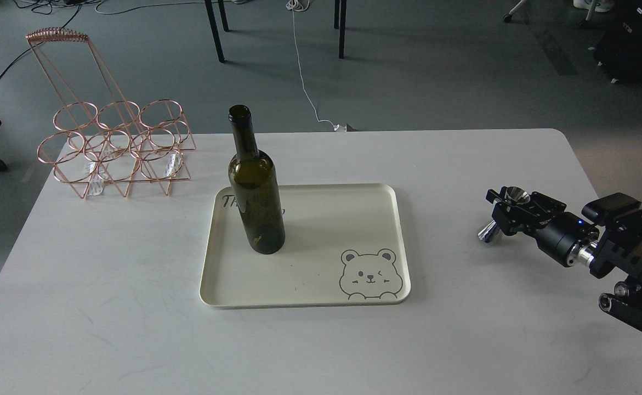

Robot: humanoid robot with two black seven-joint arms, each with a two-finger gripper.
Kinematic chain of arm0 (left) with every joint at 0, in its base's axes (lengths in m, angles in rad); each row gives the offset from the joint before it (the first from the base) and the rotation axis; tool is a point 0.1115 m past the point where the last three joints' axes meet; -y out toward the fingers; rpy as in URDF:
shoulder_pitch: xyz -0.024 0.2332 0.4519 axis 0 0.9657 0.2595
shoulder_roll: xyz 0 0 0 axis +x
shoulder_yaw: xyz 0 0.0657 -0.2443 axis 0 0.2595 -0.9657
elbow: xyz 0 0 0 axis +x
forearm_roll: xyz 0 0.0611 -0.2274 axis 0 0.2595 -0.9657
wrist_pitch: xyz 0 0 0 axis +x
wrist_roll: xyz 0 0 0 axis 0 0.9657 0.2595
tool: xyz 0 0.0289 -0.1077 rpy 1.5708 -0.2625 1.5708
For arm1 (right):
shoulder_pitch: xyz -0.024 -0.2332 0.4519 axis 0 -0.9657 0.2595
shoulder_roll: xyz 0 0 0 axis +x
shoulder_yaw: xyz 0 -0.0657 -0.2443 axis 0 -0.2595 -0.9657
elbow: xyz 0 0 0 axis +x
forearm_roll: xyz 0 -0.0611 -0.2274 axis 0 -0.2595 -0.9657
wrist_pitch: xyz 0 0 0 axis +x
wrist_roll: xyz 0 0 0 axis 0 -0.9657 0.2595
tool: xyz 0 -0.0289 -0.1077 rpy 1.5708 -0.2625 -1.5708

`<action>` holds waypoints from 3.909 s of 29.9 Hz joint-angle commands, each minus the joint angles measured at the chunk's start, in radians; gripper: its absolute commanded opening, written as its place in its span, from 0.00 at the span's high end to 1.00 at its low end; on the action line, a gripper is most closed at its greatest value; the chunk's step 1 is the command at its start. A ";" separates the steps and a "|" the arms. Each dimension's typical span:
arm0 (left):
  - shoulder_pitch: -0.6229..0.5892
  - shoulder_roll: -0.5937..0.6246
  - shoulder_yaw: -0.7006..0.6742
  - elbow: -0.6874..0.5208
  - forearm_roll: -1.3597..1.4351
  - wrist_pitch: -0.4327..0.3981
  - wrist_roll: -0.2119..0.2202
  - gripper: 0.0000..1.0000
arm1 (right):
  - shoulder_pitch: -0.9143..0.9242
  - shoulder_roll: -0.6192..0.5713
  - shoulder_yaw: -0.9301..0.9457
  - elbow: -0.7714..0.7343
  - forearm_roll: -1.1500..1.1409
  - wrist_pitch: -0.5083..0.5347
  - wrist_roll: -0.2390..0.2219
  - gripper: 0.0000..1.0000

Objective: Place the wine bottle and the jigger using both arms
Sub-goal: 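Carry the jigger off the tray and lower it onto the table, then open the right gripper and withdraw it from the jigger, then reach the left gripper to the neck of the green wine bottle, then grasp the bottle neck with the left gripper and lift it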

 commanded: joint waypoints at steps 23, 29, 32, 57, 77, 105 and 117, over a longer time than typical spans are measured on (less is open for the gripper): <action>0.000 0.015 -0.008 -0.002 -0.002 0.000 0.000 0.01 | 0.027 -0.231 0.002 0.337 0.003 0.000 0.000 0.14; -0.002 0.054 -0.003 -0.036 0.000 0.000 0.006 0.02 | 0.144 -0.309 0.011 0.365 0.031 0.000 0.000 0.14; -0.003 0.102 0.000 -0.099 0.001 0.000 0.009 0.01 | 0.225 -0.314 0.014 0.351 0.109 0.000 0.000 0.13; -0.178 0.518 -0.014 -0.997 1.006 0.000 -0.018 0.02 | 0.368 0.042 0.483 -0.498 1.173 0.798 0.000 0.03; -0.166 0.438 0.185 -1.262 1.905 0.197 -0.094 0.02 | 0.224 0.095 0.502 -0.604 1.669 0.977 0.000 0.01; -0.152 0.168 0.267 -1.134 2.036 0.343 -0.061 0.21 | 0.224 0.097 0.497 -0.612 1.666 0.977 0.000 0.01; -0.141 0.176 0.275 -1.134 2.037 0.345 -0.069 0.67 | 0.222 0.095 0.493 -0.614 1.664 0.977 0.000 0.01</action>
